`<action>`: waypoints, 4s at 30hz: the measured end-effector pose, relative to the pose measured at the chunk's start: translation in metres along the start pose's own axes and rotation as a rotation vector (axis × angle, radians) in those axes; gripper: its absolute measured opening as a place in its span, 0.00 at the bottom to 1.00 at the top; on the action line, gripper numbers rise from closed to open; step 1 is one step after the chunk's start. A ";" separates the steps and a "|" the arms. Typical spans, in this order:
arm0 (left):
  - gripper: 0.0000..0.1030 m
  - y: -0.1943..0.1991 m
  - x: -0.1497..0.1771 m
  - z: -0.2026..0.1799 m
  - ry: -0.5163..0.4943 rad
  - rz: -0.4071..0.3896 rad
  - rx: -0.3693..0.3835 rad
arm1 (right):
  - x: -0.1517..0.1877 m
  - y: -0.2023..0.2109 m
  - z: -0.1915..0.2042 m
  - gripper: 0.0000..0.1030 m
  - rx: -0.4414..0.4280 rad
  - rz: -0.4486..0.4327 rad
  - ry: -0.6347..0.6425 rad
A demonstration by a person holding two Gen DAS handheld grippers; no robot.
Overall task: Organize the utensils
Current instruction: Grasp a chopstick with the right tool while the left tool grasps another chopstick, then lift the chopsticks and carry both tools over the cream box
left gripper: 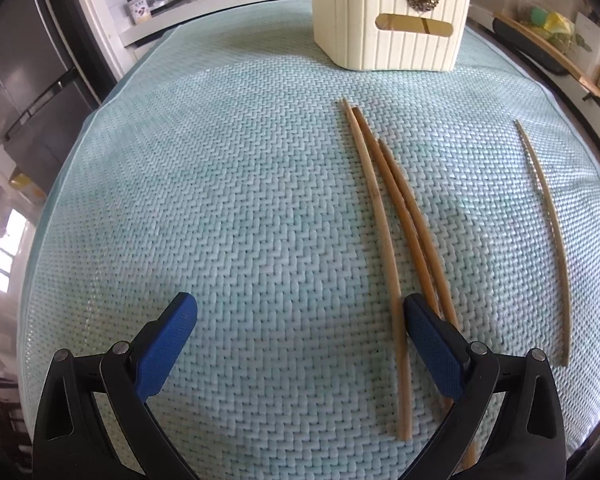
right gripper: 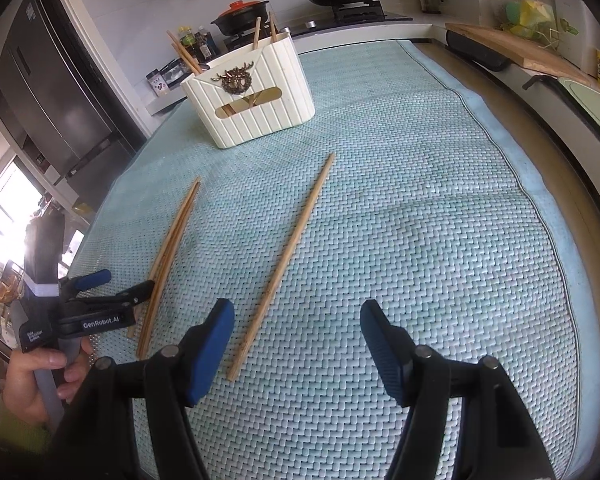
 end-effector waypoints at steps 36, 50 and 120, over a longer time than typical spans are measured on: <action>0.94 -0.062 -0.105 0.040 -0.045 0.050 -0.053 | -0.113 -0.132 0.030 0.42 0.174 0.192 0.160; 0.77 -0.057 -0.106 0.032 -0.067 0.053 -0.005 | -0.122 -0.140 0.027 0.11 0.210 0.175 0.166; 0.04 0.129 -0.130 0.056 0.096 -0.266 0.287 | -0.132 0.109 0.060 0.06 -0.201 -0.325 0.094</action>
Point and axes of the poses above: each gripper's, at about its wrist camera, not at the fingertips, and y roughly against the way its jaws point, z to its left, x to its underside, the point moved 2 cm from there along -y, roughly the way its jaws point, and after that the axes turned 1 degree about -y, right-handed, at the moved point
